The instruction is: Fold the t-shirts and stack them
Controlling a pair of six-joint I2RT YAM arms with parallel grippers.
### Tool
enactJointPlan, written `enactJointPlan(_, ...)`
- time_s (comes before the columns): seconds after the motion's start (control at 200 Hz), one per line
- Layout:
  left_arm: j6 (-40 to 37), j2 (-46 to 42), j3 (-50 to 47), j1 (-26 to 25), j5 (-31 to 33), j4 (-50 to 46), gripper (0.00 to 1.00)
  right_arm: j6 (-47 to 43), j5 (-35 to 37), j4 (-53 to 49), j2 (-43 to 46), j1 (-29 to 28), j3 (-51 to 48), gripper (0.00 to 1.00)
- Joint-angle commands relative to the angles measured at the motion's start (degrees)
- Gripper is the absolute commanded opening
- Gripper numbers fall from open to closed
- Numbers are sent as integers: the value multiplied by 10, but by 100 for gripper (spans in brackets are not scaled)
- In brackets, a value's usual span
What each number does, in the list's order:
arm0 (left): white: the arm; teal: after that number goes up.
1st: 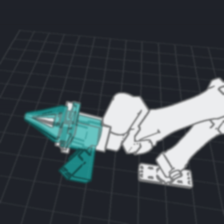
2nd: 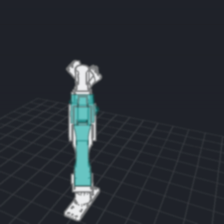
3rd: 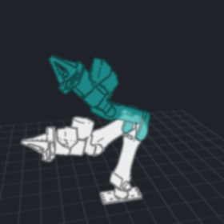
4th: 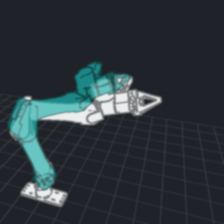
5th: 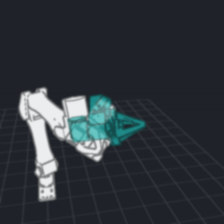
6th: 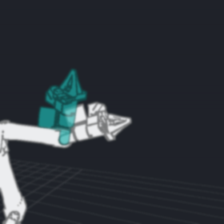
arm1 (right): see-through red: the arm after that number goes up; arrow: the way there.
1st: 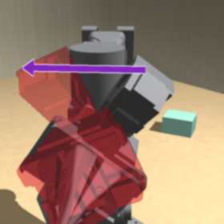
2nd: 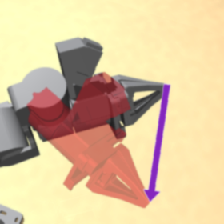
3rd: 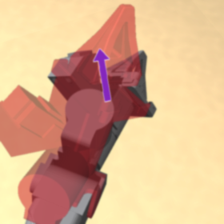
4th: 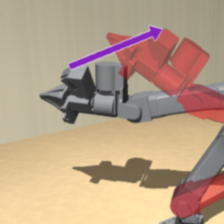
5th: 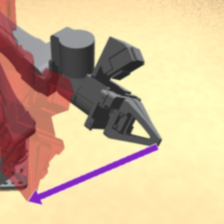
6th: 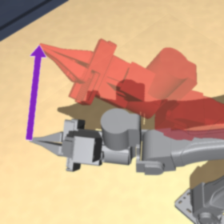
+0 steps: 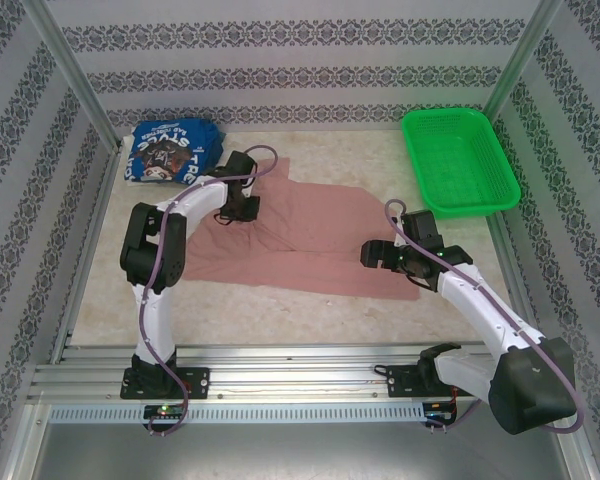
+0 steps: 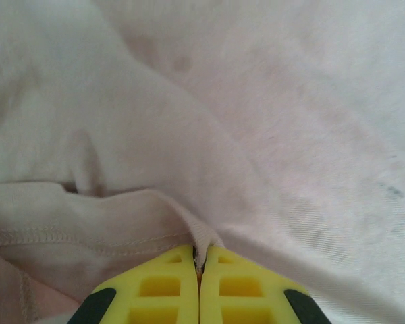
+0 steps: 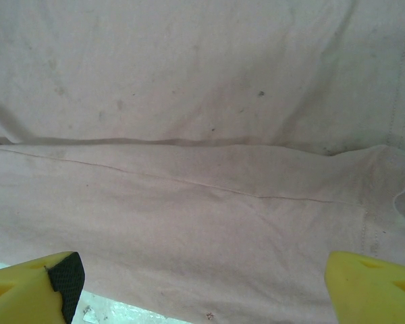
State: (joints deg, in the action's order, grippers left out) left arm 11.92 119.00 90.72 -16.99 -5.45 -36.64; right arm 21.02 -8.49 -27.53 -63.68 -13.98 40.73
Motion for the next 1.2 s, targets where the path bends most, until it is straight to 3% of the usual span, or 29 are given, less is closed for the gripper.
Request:
enactJointPlan(0.0, -22, -6, 25, -11, -6, -17, 3, 3, 1, -3, 2, 5, -7, 92)
enactJointPlan(0.29, -38, 23, 54, -15, -24, -17, 5, 1, -2, 1, -4, 6, -13, 93)
enactJointPlan(0.4, -41, 35, 56, -16, -28, -7, 11, 1, -2, 1, -9, 6, -12, 93)
enactJointPlan(0.599, -26, 31, 60, -18, 3, 24, 66, 9, 7, -5, -12, 7, -2, 93)
enactJointPlan(0.824, -4, -70, 70, -16, 36, 81, 100, 10, 53, -27, -62, 51, 74, 92)
enactJointPlan(1.034, -35, 28, 264, 1, 3, 4, 100, -25, 80, -45, -199, 75, 216, 90)
enactJointPlan(1.194, 8, 124, 370, 36, -60, 7, 96, -33, 65, -59, -318, 79, 313, 80)
